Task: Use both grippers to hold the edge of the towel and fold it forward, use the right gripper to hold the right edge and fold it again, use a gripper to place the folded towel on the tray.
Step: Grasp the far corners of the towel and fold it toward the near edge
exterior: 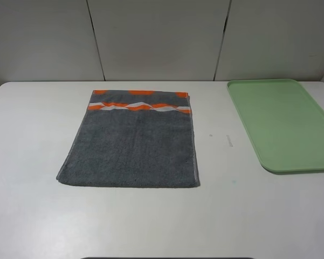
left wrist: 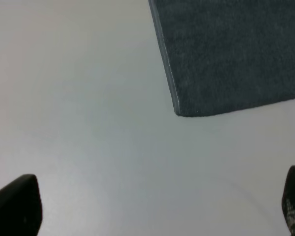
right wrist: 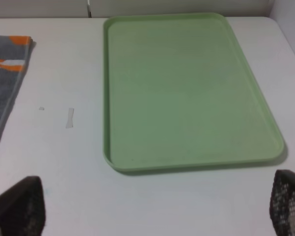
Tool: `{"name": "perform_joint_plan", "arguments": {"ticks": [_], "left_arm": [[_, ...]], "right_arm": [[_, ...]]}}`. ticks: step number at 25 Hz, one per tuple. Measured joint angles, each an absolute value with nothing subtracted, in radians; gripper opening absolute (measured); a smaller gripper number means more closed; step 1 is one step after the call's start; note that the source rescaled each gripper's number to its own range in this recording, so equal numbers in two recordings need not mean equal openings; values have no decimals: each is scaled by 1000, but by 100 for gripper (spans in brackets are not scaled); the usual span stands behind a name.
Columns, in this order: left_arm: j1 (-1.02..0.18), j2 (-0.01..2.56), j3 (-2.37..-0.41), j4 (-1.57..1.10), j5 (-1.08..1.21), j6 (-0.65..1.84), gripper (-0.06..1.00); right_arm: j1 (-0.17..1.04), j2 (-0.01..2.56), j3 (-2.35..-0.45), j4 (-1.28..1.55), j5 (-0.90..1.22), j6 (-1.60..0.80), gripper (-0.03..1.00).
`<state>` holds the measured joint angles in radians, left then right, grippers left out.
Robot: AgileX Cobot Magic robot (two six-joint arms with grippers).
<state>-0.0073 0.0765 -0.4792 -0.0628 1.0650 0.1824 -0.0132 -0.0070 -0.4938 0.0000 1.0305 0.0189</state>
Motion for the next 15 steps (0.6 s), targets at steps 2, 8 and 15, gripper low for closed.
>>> {"name": "perform_joint_plan", "arguments": {"ticks": [2, 8, 15], "left_arm": [[-7, 77, -479, -63, 1065, 182, 97], [-7, 77, -479, -63, 1065, 182, 97], [-7, 77, -479, -63, 1065, 182, 97]], "right_arm": [[-13, -7, -494, 0, 1031, 19, 100], [-13, -7, -494, 0, 1031, 19, 100], [-13, -7, -494, 0, 1031, 19, 100]]}}
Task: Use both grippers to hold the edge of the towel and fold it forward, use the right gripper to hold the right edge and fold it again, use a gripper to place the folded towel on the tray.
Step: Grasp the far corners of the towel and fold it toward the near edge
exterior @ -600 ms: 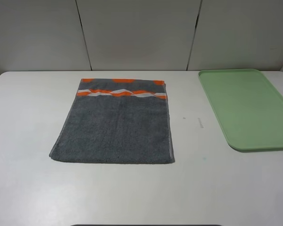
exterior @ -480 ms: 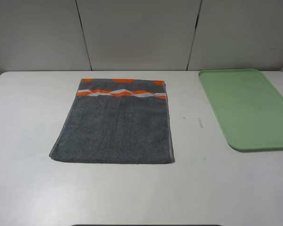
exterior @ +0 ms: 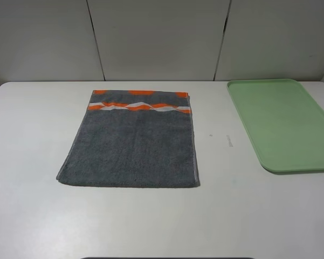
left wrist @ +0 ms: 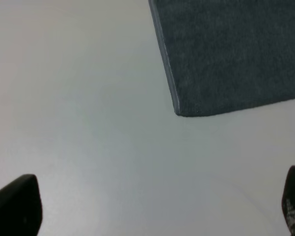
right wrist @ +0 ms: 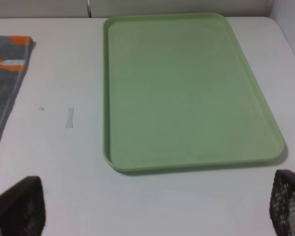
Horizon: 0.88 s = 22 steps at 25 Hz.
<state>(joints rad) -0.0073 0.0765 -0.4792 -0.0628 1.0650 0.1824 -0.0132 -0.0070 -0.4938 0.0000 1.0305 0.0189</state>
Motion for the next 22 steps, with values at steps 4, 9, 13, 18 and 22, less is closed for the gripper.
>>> {"name": "perform_joint_plan", "arguments": {"ticks": [4, 9, 13, 18, 22], "left_arm": [[-7, 77, -479, -63, 1065, 182, 97], [-7, 77, -479, -63, 1065, 182, 97], [-7, 77, -479, -63, 1065, 182, 97], [-7, 77, -479, -63, 1065, 182, 97], [-7, 77, -507, -63, 1074, 182, 97]], "right_arm": [[-13, -7, -494, 0, 1031, 19, 100], [-13, -7, -494, 6, 1031, 19, 100], [-13, -7, -494, 11, 1031, 19, 100], [-13, -7, -494, 22, 1031, 19, 100], [-13, 13, -512, 43, 1032, 19, 100]]}}
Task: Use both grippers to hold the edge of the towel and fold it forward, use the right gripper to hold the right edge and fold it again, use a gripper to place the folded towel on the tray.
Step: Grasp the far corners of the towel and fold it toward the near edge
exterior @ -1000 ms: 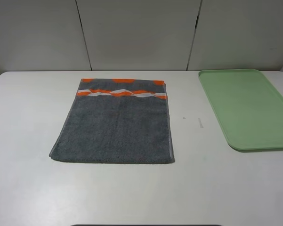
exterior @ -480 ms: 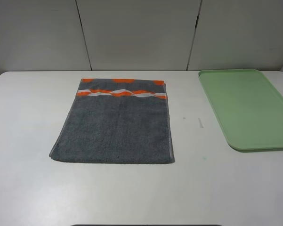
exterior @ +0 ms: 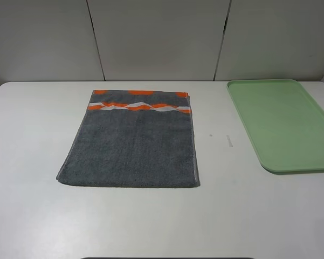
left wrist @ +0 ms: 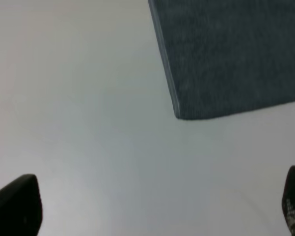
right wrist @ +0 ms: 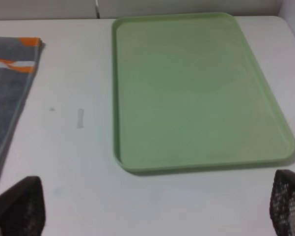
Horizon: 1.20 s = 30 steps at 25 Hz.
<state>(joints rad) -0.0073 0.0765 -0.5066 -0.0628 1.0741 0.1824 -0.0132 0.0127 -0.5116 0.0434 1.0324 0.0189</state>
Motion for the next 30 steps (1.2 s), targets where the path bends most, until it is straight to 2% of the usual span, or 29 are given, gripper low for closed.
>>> {"name": "perform_joint_plan", "arguments": {"ticks": [8, 18, 23, 30], "left_arm": [[-7, 118, -623, -63, 1072, 185, 96], [-15, 525, -699, -61, 990, 400, 95], [-140, 700, -701, -51, 934, 469, 95], [-337, 885, -701, 40, 910, 552, 95]], "right_arm": [[-13, 299, -664, 106, 1031, -19, 100], [-13, 693, -815, 252, 1030, -293, 100], [67, 833, -862, 281, 975, -370, 100], [283, 1016, -886, 230, 895, -424, 100]]}}
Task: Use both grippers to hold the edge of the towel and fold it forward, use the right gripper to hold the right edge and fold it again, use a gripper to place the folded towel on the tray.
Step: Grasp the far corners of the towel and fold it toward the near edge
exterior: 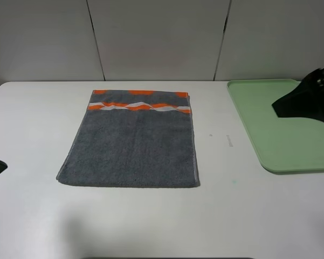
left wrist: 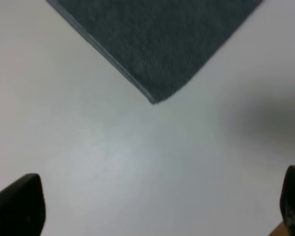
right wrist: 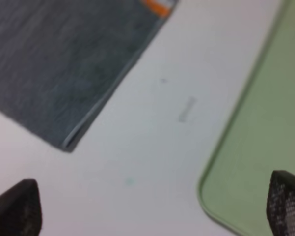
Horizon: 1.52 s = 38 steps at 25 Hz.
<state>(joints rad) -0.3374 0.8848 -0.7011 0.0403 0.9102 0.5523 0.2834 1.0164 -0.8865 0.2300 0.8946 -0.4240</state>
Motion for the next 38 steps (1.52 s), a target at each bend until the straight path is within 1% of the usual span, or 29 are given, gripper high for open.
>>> {"name": "perform_joint_plan", "arguments": {"ticks": [4, 8, 12, 17, 20, 23, 30, 35, 38], "left_arm": [[-422, 973, -701, 124, 908, 577, 94], [-470, 1030, -701, 154, 907, 585, 93], [-480, 1049, -701, 155, 902, 604, 92], [-480, 1053, -701, 157, 900, 654, 92], [-481, 1053, -701, 157, 900, 668, 91], [-481, 1053, -701, 157, 903, 675, 90], [-481, 1053, -701, 157, 930, 675, 90], [-481, 1053, -701, 158, 937, 680, 90], [-481, 1053, -677, 160, 896, 717, 89]], "right_arm": [[386, 1148, -887, 227, 852, -468, 100], [474, 1264, -888, 226, 804, -536, 100], [577, 1355, -890, 196, 758, -574, 100], [717, 1431, -890, 95, 718, -580, 100], [777, 1474, -890, 37, 715, -579, 100], [799, 1517, -890, 0, 713, -566, 100], [800, 1596, -893, -34, 665, -560, 100], [800, 1665, -944, -39, 655, -560, 100], [800, 1691, -970, -39, 656, -561, 100]]}}
